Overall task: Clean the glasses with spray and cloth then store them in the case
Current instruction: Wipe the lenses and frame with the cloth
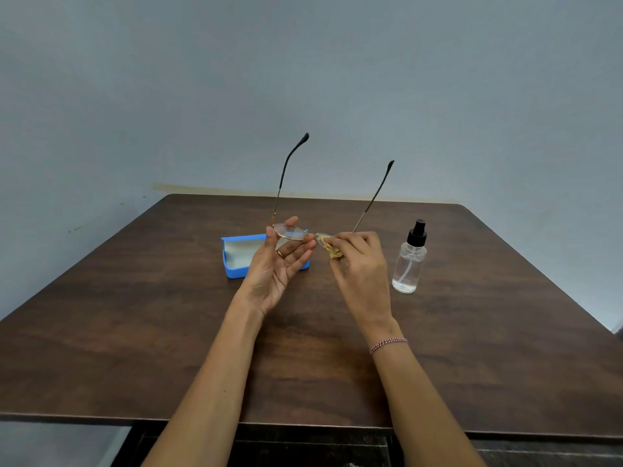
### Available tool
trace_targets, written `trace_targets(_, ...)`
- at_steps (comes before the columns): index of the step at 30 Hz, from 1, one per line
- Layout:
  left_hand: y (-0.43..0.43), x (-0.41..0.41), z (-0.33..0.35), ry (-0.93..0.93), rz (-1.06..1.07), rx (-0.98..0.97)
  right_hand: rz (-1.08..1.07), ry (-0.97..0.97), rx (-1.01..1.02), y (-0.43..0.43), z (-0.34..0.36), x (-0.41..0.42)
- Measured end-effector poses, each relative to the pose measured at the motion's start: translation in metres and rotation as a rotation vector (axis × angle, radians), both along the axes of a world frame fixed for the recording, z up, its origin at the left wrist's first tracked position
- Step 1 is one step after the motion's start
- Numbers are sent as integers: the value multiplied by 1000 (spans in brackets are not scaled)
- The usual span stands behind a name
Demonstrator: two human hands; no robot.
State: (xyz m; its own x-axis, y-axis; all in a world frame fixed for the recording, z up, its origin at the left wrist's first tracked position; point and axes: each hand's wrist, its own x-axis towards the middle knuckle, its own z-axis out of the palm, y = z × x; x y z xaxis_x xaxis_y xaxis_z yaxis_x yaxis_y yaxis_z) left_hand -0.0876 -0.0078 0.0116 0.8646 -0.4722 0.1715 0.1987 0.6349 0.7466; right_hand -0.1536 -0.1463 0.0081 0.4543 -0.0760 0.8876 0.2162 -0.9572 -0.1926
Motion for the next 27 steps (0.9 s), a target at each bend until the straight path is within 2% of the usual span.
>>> trace_targets(8,-9,1,-8,-113,53,74,65,-27,47,2,0,0)
trace_targets(15,-16,-3,-10,-49,39,111,101,-31,3,7,-2,1)
trace_targets(21,-15,-7,-8,20,-48,0,138,-20,-6,12,-2,-1)
trace_targets(27,-14,-4,-12,58,-140,-29,192,-48,-7,15,-1,-2)
